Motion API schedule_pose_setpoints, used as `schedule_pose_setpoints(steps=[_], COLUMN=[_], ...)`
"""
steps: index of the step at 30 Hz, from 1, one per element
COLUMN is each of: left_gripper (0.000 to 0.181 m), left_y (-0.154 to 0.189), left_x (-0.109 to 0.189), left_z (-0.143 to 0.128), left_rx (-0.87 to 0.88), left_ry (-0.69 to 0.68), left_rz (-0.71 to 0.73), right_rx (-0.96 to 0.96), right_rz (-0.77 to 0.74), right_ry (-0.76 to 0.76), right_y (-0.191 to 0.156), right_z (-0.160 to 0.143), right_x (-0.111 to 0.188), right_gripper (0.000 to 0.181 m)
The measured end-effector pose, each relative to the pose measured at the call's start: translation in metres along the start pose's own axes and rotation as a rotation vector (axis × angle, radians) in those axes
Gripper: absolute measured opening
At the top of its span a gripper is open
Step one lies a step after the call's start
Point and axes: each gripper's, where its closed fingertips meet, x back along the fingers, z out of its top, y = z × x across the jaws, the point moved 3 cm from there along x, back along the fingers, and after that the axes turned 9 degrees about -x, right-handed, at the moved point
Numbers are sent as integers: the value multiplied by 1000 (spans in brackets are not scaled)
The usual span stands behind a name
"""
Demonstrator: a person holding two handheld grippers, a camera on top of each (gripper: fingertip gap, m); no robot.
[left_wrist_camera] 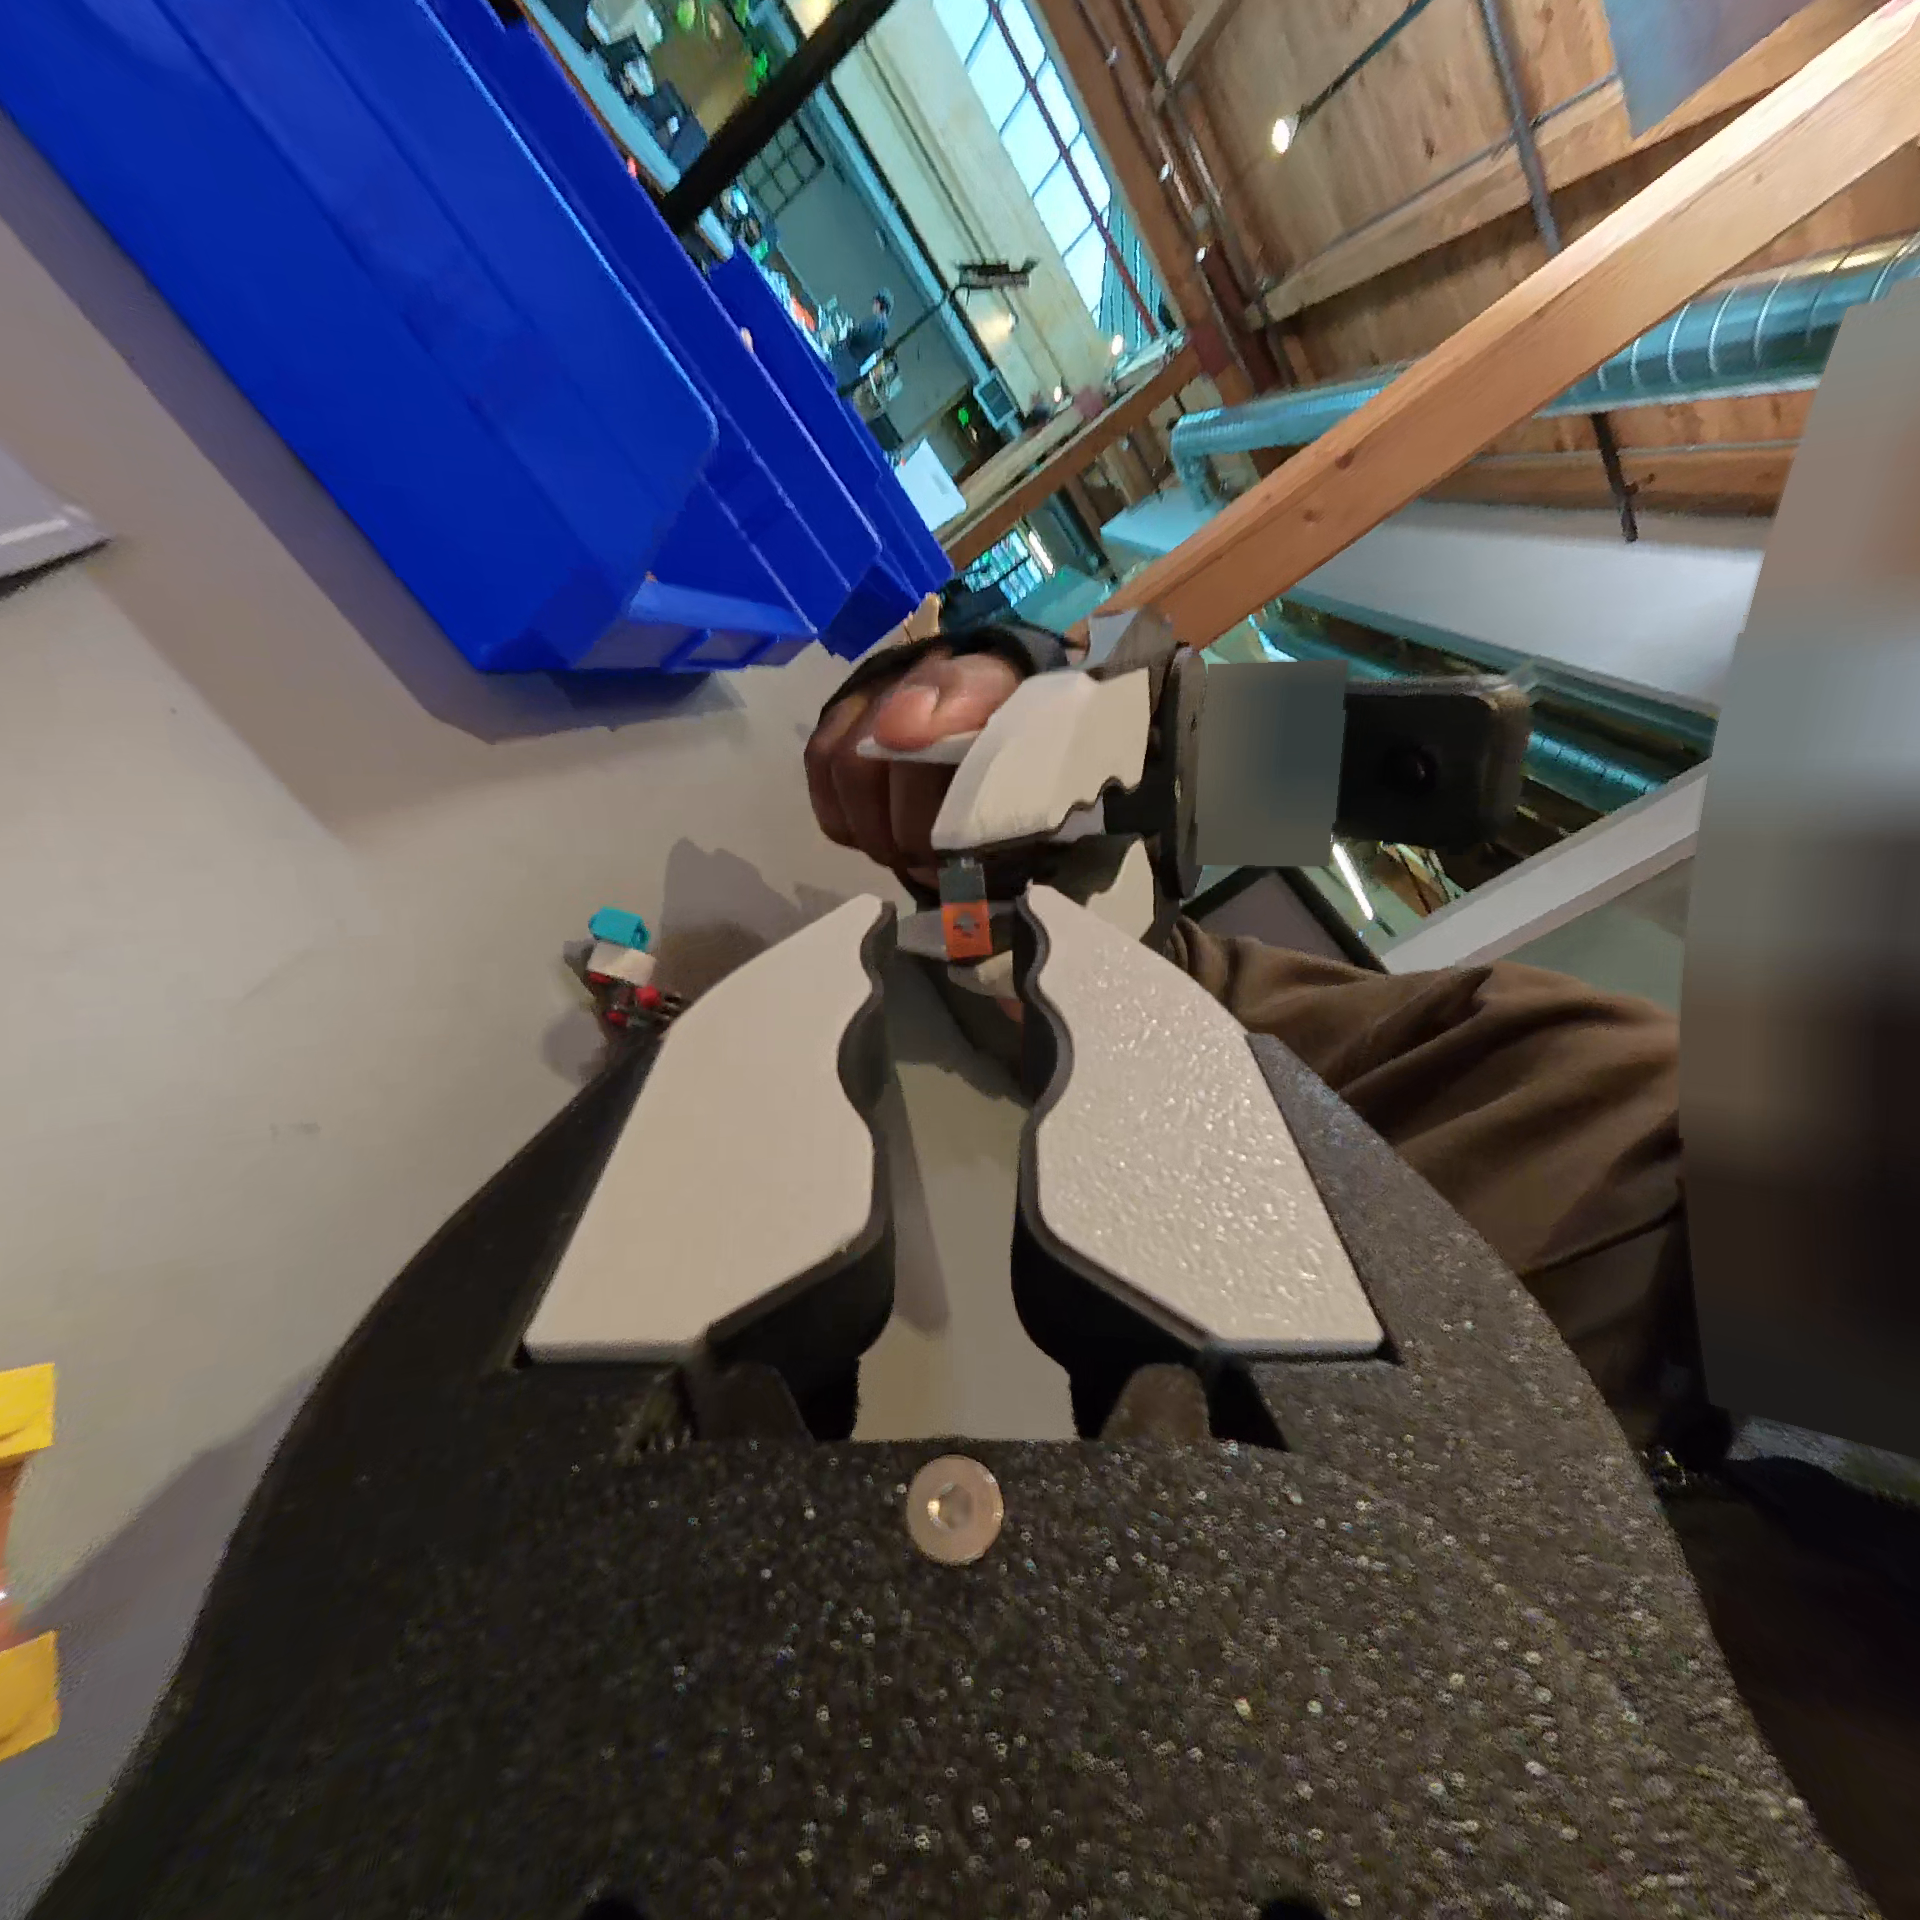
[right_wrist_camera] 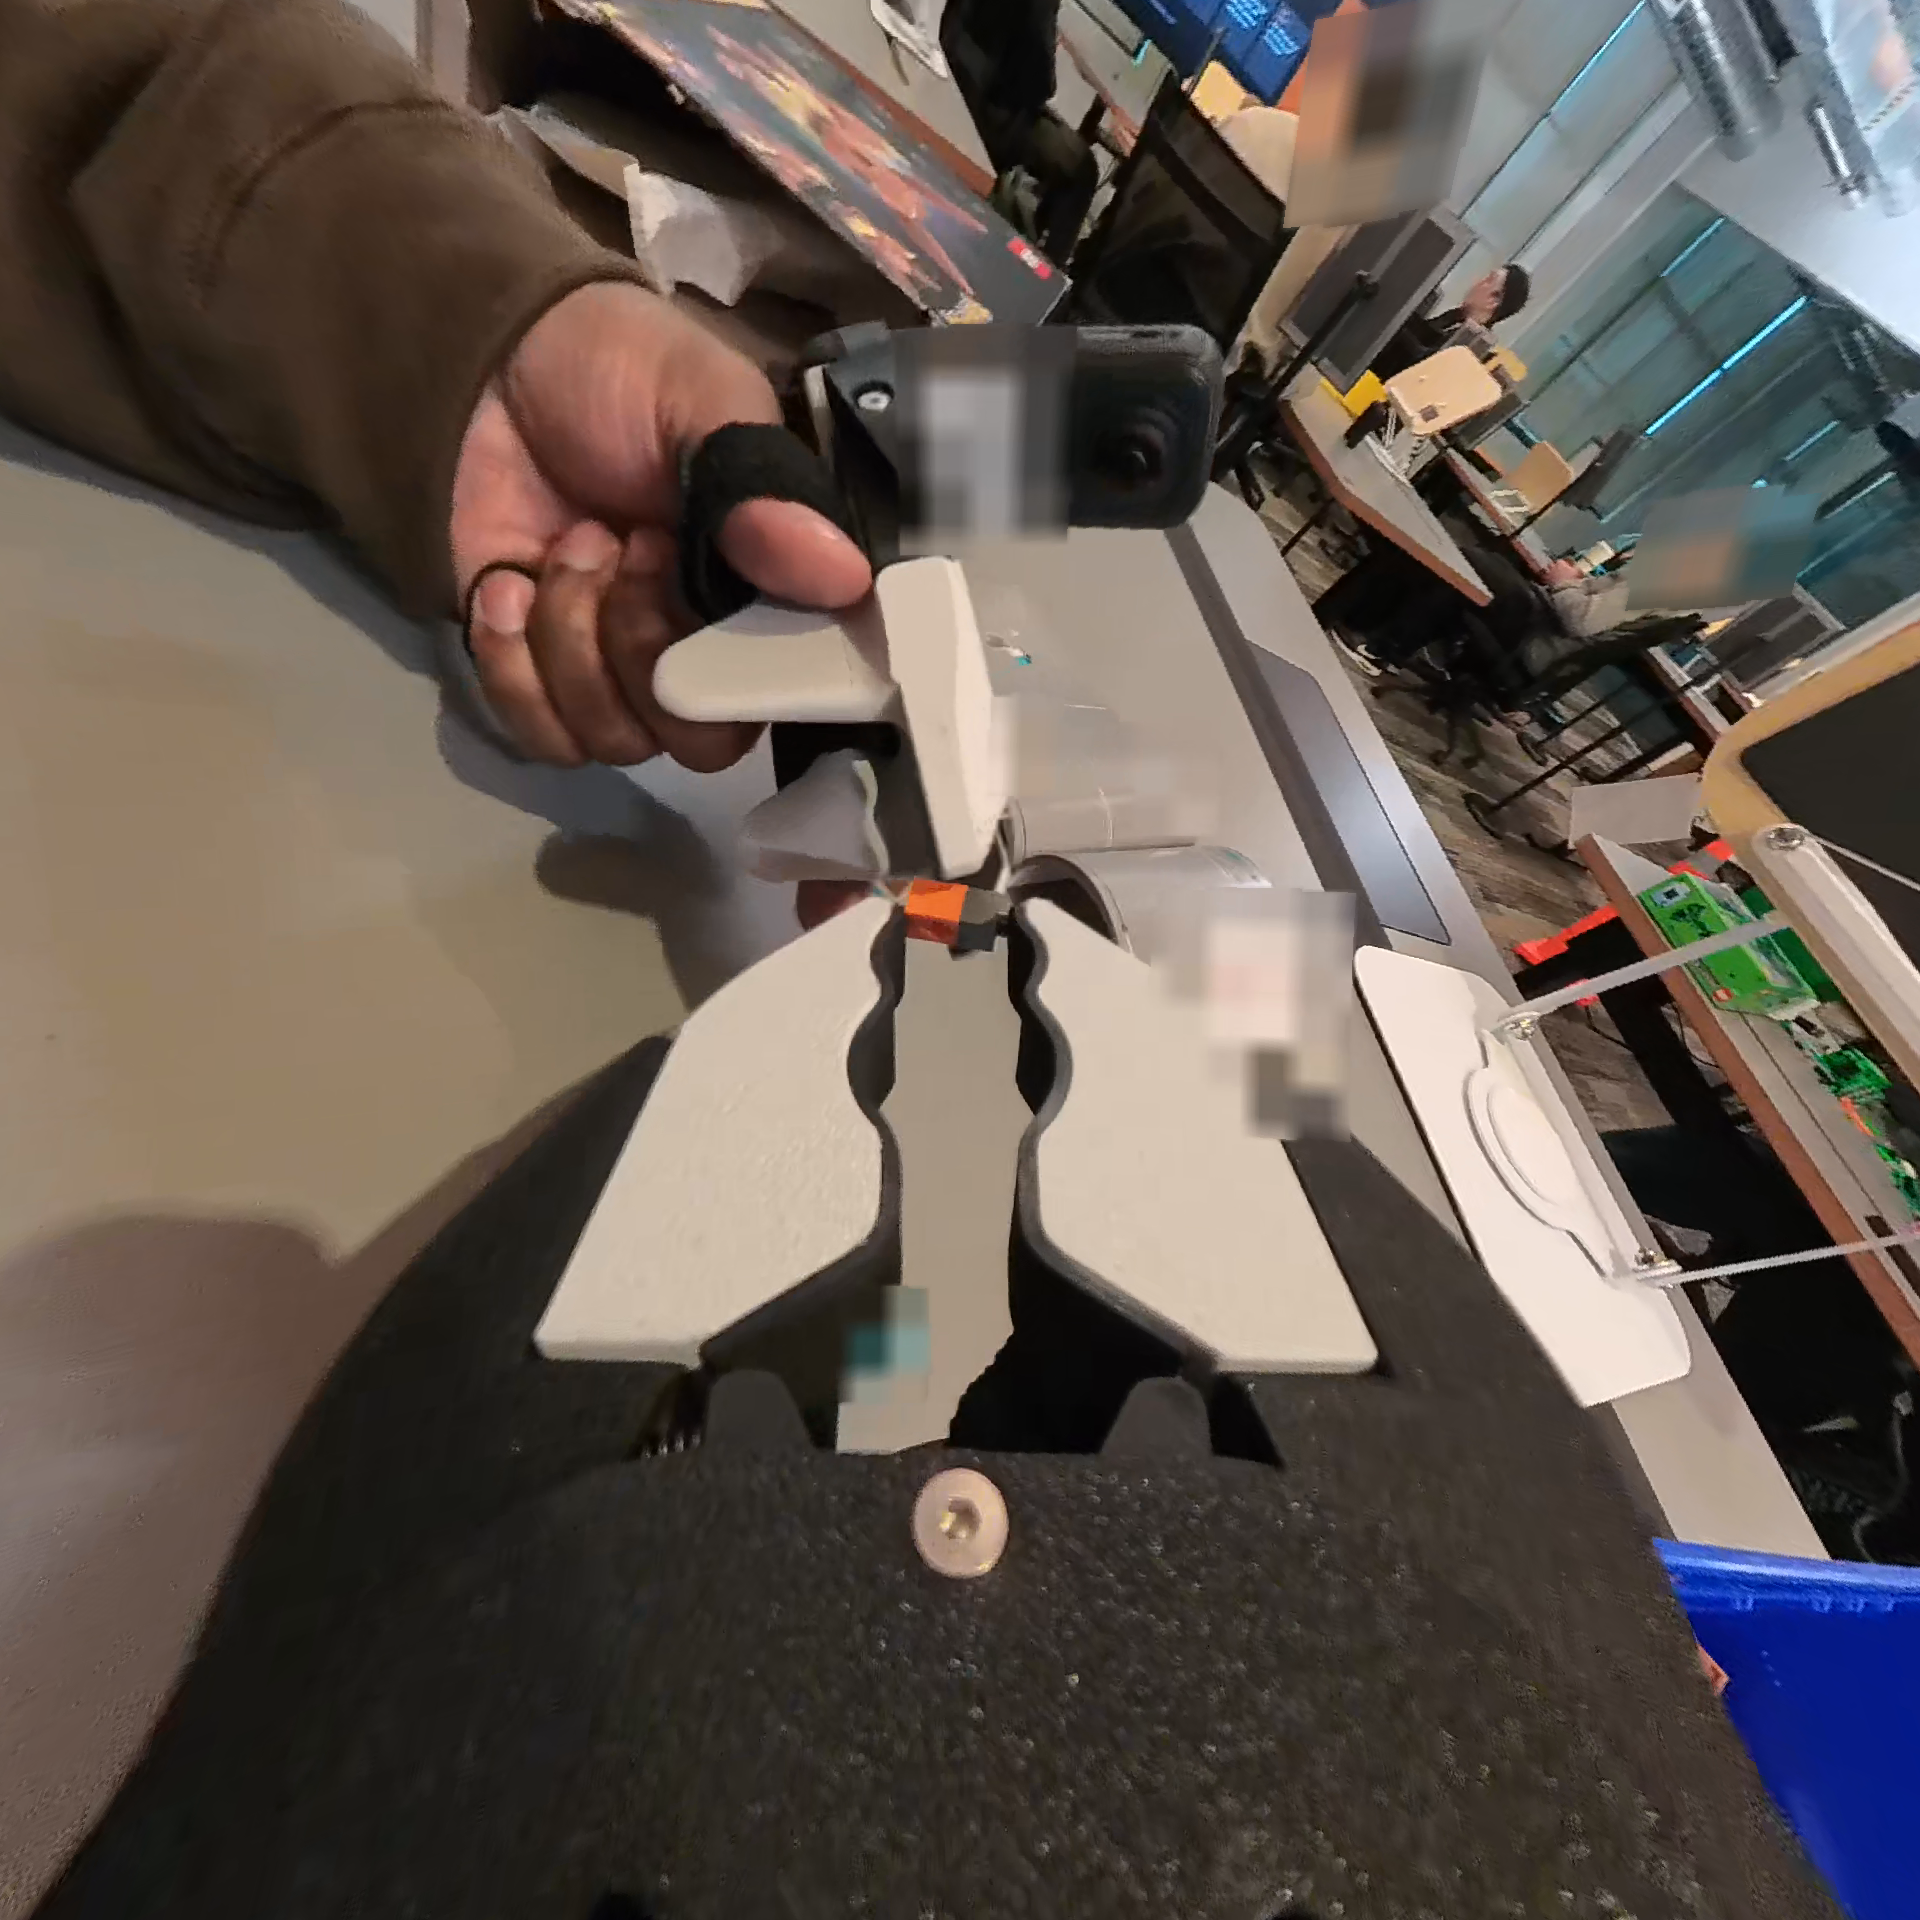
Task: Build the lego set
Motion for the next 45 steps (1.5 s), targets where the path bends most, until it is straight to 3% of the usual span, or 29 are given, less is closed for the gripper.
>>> schedule_pose_setpoints(steps=[5,20,23,32,36,45], left_gripper=[18,8,8,8,8,8], left_y=[0,4,2,-3,-8,-14], left_x=[-3,-5,-3,-2,0,0], left_z=[-9,-13,-10,-10,-10,-13], left_rx=[3,19,6,9,17,24], left_ry=[-71,-95,-73,-76,-74,-83], left_rz=[3,-35,-12,30,73,116], right_rx=[27,91,87,-110,-195,-500], right_rz=[46,88,137,269,299,283], right_ry=[-32,-43,-116,-355,-418,-508], right_y=[-4,-11,-10,2,-3,-8], right_z=[-3,-5,-22,-98,-103,-99], right_x=[2,5,9,18,15,4], right_gripper=[18,19,31,41,40,57])
